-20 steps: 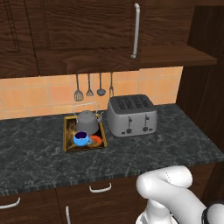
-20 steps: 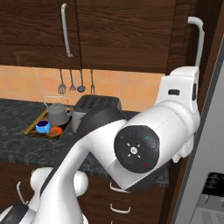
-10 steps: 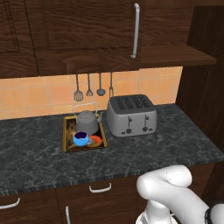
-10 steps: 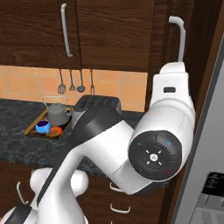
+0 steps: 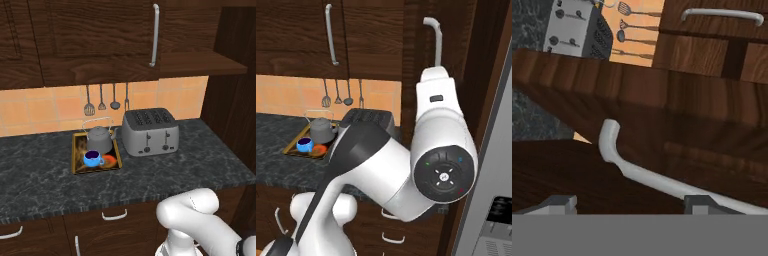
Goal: Pick the kettle from the counter and place it on the tray. Then pick the mug from the cabinet and place it on the tray. Then close the cabinet doors.
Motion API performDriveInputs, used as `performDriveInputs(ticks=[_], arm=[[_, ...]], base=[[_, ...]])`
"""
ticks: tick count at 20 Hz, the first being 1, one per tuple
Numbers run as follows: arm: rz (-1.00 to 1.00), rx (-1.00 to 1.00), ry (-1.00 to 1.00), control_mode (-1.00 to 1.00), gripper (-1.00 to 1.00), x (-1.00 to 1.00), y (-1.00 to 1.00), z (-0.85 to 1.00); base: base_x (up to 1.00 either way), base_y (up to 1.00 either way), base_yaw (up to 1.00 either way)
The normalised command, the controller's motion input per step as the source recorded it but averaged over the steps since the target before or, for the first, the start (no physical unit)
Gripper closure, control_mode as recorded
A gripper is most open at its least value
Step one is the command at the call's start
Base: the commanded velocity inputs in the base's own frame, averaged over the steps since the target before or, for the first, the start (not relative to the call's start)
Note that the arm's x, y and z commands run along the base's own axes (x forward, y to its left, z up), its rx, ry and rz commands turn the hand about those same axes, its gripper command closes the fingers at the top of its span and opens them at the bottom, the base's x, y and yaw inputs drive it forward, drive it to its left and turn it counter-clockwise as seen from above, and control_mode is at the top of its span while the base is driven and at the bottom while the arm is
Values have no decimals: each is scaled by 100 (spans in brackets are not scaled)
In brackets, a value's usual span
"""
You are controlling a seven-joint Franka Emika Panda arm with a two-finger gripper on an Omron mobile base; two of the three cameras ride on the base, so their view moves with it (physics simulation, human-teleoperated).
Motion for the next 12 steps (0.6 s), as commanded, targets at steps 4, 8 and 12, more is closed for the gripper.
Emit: performDriveInputs(ticks=[4, 8, 12], arm=[[19, 0, 1, -100, -100, 62, 42, -1], [17, 0, 5, -100, -100, 75, 43, 0], [16, 0, 9, -100, -100, 86, 41, -1]], base=[[0, 0, 0], [0, 0, 0], [0, 0, 0]])
